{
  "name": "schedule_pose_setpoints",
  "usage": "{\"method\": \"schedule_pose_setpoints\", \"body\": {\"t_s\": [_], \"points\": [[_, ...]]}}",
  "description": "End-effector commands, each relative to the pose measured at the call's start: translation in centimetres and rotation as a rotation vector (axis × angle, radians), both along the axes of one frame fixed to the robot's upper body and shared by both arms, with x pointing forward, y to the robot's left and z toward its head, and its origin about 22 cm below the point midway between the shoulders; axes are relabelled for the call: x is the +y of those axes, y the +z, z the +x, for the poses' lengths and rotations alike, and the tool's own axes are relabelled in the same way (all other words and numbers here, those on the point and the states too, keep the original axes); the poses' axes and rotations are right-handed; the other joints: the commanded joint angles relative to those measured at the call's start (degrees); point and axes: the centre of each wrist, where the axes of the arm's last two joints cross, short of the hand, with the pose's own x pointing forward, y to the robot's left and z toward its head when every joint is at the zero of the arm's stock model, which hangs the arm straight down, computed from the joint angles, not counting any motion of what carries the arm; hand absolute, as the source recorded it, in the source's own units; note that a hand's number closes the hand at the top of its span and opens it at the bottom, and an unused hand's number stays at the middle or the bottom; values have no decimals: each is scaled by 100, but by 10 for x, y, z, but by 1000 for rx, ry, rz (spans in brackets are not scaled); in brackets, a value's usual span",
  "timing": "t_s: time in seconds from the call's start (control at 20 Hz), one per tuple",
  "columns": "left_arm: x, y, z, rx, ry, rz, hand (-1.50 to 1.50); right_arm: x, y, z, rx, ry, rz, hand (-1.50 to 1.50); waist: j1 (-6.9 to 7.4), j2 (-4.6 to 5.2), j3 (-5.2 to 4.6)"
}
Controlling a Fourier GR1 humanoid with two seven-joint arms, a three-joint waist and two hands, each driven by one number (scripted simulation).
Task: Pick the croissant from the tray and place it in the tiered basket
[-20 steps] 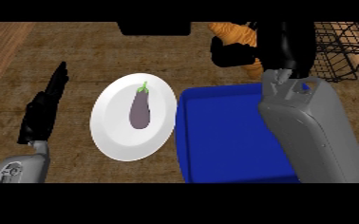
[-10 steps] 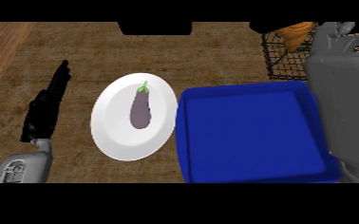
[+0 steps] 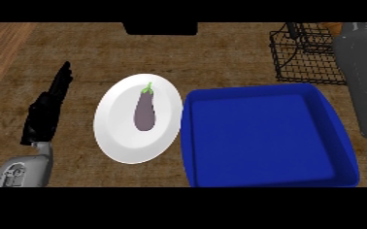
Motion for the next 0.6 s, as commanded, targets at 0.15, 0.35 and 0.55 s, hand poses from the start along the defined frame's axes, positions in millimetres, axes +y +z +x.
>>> {"method": "schedule_pose_setpoints", "body": {"t_s": [0.15, 0.35, 0.55], "points": [[-3, 6, 4, 6, 3, 3, 0, -56, -25, 26, 4, -113, -152, 150, 19, 7, 3], [6, -2, 5, -2, -5, -7, 0, -84, -7, 37, 39, -84, -140, 150, 41, 18, 1], [-24, -5, -3, 2, -10, 0, 0, -96, -19, 41, 91, -34, -134, 150, 38, -4, 4]]}}
